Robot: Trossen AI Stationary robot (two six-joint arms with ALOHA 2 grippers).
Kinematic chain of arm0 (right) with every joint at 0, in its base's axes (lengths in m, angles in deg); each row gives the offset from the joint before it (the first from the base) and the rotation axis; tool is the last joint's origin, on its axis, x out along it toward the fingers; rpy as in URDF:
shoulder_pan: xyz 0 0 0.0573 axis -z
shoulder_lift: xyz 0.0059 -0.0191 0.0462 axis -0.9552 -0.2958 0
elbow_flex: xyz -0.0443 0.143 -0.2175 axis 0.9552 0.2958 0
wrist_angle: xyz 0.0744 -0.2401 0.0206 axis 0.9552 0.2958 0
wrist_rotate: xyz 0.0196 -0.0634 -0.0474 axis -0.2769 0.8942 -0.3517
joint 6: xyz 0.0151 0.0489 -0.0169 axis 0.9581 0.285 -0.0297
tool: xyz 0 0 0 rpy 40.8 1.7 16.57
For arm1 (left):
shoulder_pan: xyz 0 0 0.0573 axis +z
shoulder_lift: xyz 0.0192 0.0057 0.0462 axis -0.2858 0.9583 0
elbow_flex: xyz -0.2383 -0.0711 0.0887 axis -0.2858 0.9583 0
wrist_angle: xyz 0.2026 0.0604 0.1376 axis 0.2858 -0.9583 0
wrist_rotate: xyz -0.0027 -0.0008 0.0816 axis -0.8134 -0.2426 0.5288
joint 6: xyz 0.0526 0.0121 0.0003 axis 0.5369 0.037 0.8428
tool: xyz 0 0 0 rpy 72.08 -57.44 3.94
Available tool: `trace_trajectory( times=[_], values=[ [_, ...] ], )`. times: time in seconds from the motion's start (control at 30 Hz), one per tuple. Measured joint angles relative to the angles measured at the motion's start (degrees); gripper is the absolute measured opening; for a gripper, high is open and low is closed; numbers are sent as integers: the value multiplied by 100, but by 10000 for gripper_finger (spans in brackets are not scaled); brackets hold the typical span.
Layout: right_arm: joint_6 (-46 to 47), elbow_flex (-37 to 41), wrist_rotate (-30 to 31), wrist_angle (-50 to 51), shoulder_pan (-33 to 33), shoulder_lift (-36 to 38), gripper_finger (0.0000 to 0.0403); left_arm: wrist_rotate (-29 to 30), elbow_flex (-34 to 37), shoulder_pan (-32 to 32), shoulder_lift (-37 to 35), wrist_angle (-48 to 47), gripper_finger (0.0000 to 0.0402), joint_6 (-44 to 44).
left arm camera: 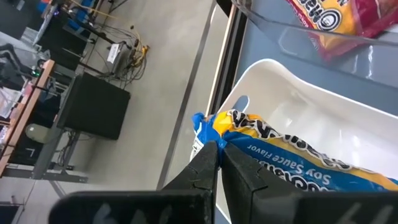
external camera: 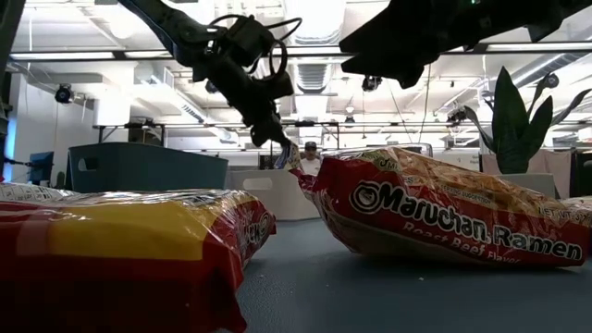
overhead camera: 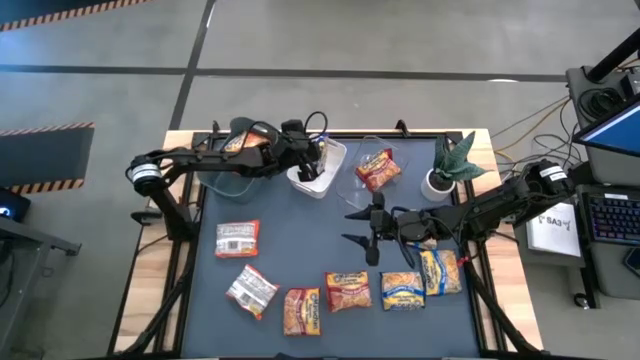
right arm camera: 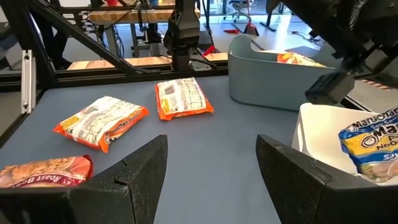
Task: Sort Maruchan noodles
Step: Put the blue noodle pack into the white bin
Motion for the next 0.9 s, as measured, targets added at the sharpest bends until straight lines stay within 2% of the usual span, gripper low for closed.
trace_trajectory(
  times=[0.2,0.5,0.73,0.9],
  values=[
    [-3,0,0,0,0,0,233,54,0,-11,-17,-212,0,-56],
    [-11,7,2,46,0,0,233,93,0,-56,-211,-1180,0,-275],
    [-11,11,4,44,0,0,233,67,9,-92,-278,-1537,0,-280],
    [-9,11,4,46,0,0,233,271,9,-100,-391,-1591,0,-209]
  ],
)
